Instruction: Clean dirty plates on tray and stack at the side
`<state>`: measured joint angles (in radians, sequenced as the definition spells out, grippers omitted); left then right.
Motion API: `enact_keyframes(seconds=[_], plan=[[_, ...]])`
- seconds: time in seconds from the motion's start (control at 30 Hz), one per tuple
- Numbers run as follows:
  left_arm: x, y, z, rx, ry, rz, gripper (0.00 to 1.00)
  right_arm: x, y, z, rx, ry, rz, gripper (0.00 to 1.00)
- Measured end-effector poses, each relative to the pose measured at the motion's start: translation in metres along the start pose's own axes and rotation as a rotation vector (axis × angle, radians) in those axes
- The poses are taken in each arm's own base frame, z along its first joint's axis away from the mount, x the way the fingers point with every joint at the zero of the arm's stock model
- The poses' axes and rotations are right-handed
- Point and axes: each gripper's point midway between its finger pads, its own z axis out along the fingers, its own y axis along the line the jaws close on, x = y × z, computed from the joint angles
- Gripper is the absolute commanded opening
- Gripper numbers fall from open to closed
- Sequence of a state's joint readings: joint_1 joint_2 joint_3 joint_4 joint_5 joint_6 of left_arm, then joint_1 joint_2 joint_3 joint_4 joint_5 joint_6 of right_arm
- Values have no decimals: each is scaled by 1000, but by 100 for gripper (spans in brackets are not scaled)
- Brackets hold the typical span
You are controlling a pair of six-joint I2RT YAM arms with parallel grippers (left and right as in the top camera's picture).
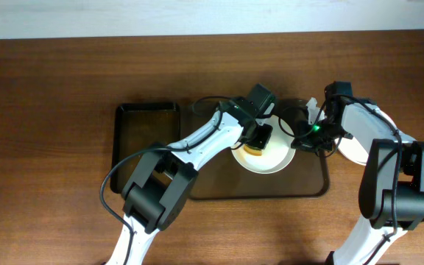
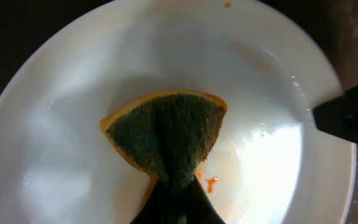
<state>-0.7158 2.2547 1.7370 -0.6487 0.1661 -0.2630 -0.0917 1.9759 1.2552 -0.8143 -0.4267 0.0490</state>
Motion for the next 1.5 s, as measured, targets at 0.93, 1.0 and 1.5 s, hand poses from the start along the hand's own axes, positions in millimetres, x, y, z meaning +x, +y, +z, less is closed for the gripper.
enact_keyframes(seconds=[0.93, 1.0, 1.5], plan=[[-8, 24, 10, -236, -48, 31, 0, 1, -1, 0, 3, 5, 6, 4], [-12, 45, 6, -268, -56, 0, 0, 1, -1, 0, 3, 5, 7, 4], [-87, 77, -142, -330, -282, -103, 0, 5, 3, 1, -7, 21, 10, 37]])
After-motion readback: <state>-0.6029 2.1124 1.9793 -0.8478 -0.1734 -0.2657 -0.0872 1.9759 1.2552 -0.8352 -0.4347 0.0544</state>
